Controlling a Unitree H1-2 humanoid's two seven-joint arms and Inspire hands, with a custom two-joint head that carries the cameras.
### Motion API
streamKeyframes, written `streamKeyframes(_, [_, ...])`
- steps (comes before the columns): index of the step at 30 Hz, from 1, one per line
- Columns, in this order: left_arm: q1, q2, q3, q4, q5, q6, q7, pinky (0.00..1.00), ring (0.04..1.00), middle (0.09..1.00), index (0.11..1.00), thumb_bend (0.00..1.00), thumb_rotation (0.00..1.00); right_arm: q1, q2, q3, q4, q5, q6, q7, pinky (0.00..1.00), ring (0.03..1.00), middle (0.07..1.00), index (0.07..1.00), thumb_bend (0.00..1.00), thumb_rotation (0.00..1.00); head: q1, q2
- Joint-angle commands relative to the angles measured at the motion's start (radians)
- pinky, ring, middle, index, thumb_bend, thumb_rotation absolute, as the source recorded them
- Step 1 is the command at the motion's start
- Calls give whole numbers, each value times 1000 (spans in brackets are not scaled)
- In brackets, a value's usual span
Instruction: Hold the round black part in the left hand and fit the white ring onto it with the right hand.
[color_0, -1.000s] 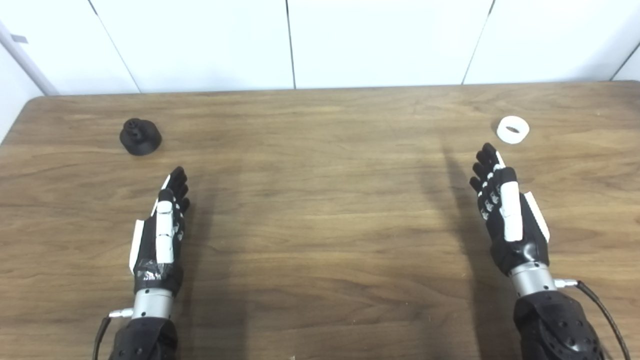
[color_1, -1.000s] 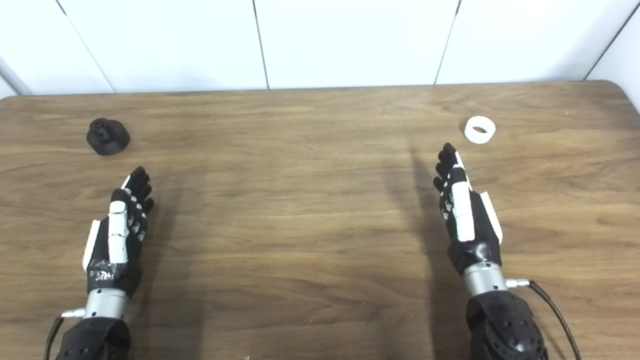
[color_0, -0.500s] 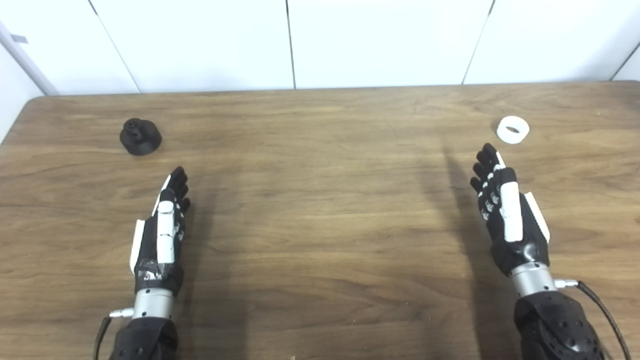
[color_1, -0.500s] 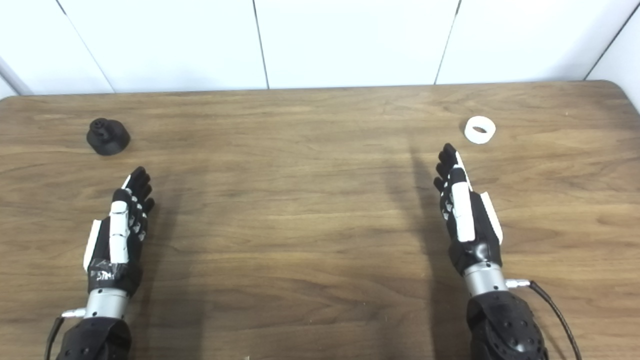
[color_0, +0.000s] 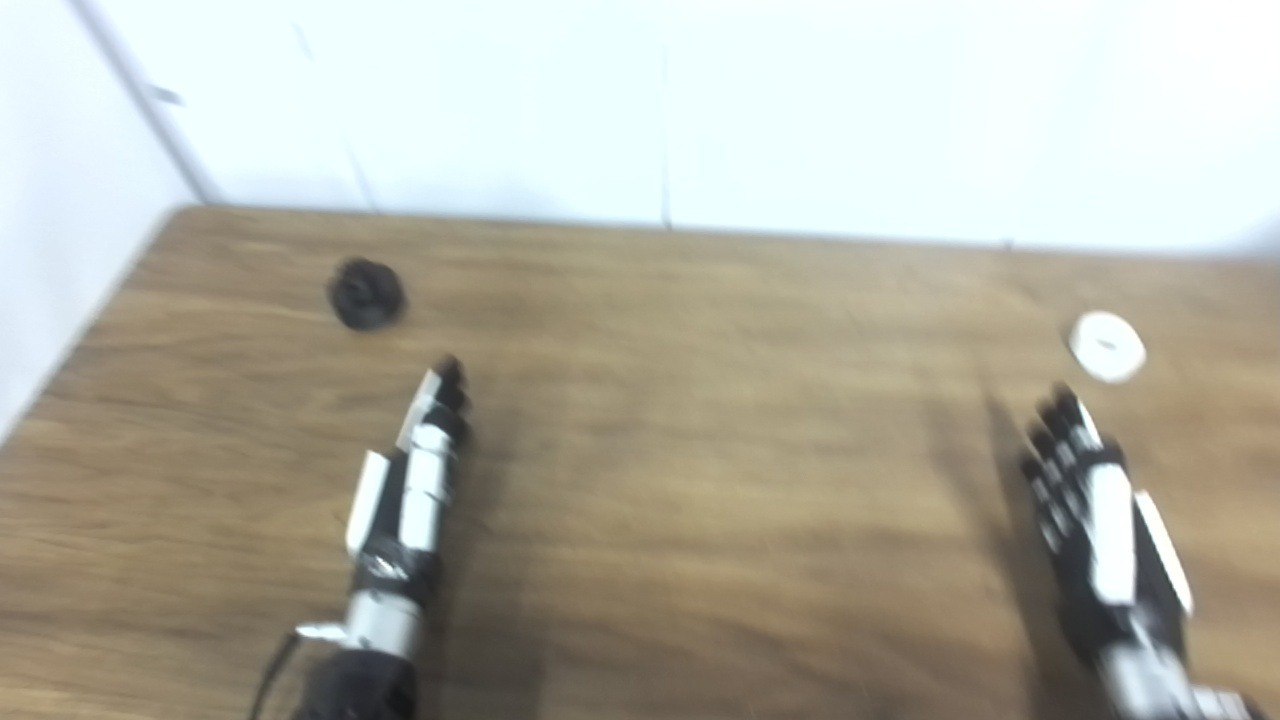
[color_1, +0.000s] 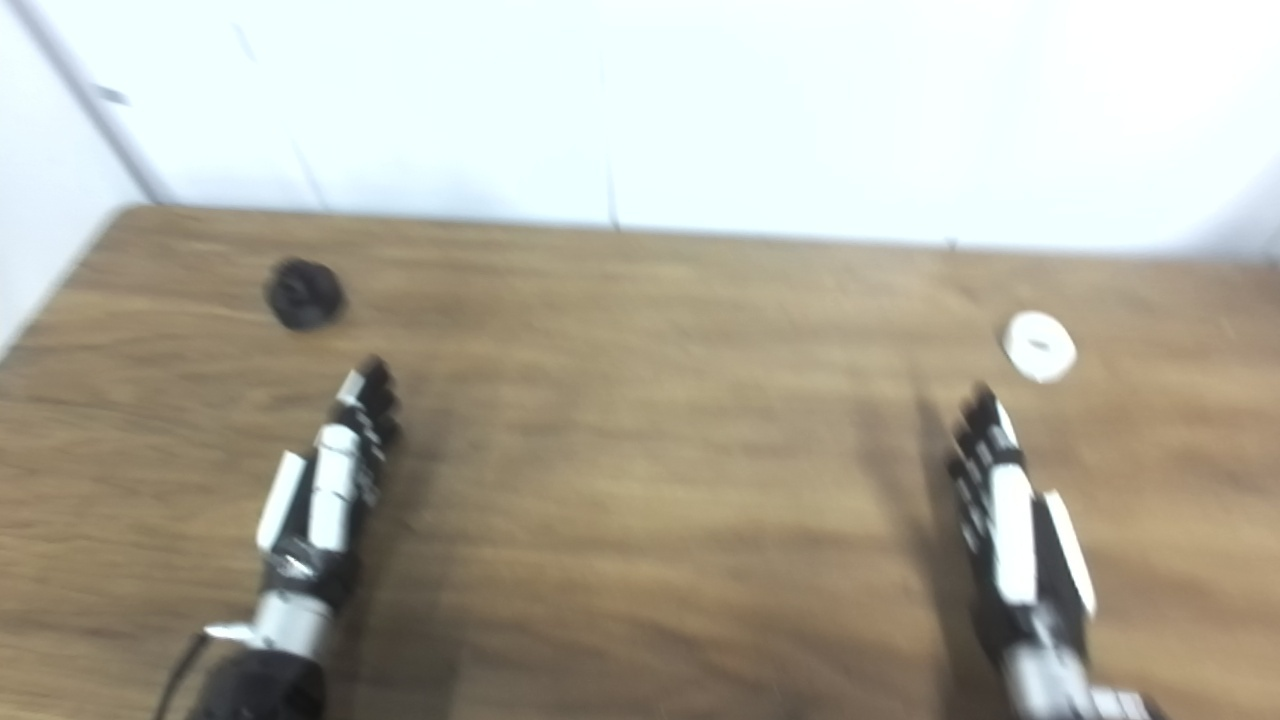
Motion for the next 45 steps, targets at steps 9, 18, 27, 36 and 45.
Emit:
streamKeyframes(9, [28,-30,-49,60,60,-85,37,1000,1000,1000,999,369,1000,-18,-47,-10,60,34,-97,33,1000,1000,1000,1000,603,1000,91,-89])
streamKeyframes(18, [16,-36,-61,106,64,-118,41,1000,1000,1000,1000,387,988,-33,-60,0,111,26,-147,38,1000,1000,1000,1000,635,1000,96,-118])
streamKeyframes(27, [7,-32,-53,115,72,-107,49,1000,1000,1000,1000,474,926,-37,-51,2,117,35,-144,31,1000,1000,1000,1000,641,1000,76,-108])
streamKeyframes(36, [13,-30,-60,90,92,-88,51,1000,1000,1000,1000,526,779,-34,-55,1,99,33,-130,29,1000,1000,1000,1000,631,1000,80,-99])
streamKeyframes(45, [26,-35,-73,-33,204,-32,85,1000,1000,976,960,766,486,-29,-57,3,100,36,-126,32,1000,1000,1000,1000,647,1000,79,-87])
